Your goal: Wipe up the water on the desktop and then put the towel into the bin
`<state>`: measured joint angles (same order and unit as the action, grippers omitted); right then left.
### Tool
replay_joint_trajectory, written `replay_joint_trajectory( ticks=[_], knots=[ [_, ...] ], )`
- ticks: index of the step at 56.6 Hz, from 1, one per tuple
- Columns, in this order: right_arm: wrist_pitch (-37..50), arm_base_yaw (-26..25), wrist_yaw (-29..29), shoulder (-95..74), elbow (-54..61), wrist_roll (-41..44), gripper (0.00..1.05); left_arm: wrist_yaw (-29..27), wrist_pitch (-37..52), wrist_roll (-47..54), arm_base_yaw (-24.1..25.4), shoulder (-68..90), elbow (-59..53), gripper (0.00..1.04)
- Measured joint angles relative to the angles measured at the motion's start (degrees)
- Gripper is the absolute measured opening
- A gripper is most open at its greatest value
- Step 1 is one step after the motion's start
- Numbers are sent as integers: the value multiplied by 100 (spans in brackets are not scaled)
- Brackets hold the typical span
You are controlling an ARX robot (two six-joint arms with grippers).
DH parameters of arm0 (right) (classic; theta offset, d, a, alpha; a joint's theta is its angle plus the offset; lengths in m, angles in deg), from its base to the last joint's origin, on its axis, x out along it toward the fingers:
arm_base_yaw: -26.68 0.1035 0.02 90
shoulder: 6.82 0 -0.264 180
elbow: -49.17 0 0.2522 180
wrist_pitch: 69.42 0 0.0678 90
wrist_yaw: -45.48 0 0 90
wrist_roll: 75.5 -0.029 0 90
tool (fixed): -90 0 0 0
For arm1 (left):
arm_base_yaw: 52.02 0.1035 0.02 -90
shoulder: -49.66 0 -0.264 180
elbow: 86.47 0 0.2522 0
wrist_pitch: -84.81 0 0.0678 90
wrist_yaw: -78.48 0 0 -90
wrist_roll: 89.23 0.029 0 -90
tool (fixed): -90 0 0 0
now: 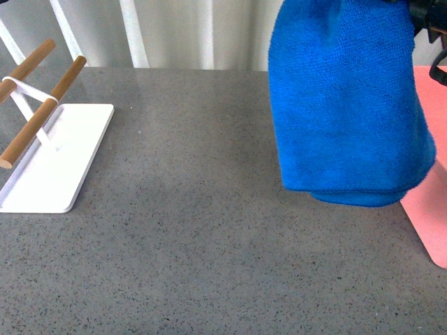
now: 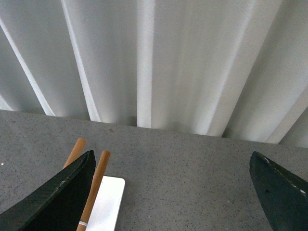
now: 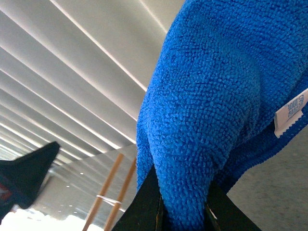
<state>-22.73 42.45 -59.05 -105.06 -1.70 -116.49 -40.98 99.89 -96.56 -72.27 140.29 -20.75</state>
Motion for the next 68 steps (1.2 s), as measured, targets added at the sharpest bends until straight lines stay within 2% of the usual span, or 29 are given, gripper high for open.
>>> replay_joint_trajectory(
  ticks=[3, 8, 9, 10, 15, 17, 22, 36, 57, 61, 68],
  knots=[
    [-153, -22, 31, 85, 48, 249, 8, 2, 2, 0, -2, 0, 0, 98],
    [-297, -31, 7, 201, 118, 531, 8, 984, 1060, 358, 170, -109, -468, 83],
    [-310, -31, -15, 221, 131, 601, 8, 1027, 1117, 374, 184, -125, -509, 82],
    [-330, -31, -20, 240, 144, 640, 8, 1222, 1436, 459, 264, -249, -800, 76],
    [-452, -39, -15, 275, 177, 804, 8, 1425, 1759, 562, 420, -581, -1349, 65],
    [-481, -42, -17, 284, 186, 850, 8, 1512, 1880, 597, 531, -820, -1694, 56],
    [-542, -42, -15, 308, 188, 938, 8, 1622, 2009, 623, 693, -1134, -2122, 45],
    [-662, -2, 20, 321, 227, 1128, 8, 2048, 2188, 671, 1075, -1998, -3268, 4],
    [-841, 52, 157, 321, 247, 1370, 8, 2518, 1794, 691, 1565, -3585, -4452, 4],
    [-901, 57, 162, 326, 247, 1401, 8, 2879, 1646, 693, 1829, -3838, -4568, 4],
    [-925, 57, 160, 332, 247, 1425, 8, 2907, 1377, 693, 2000, -4275, -4730, 4]
  ],
)
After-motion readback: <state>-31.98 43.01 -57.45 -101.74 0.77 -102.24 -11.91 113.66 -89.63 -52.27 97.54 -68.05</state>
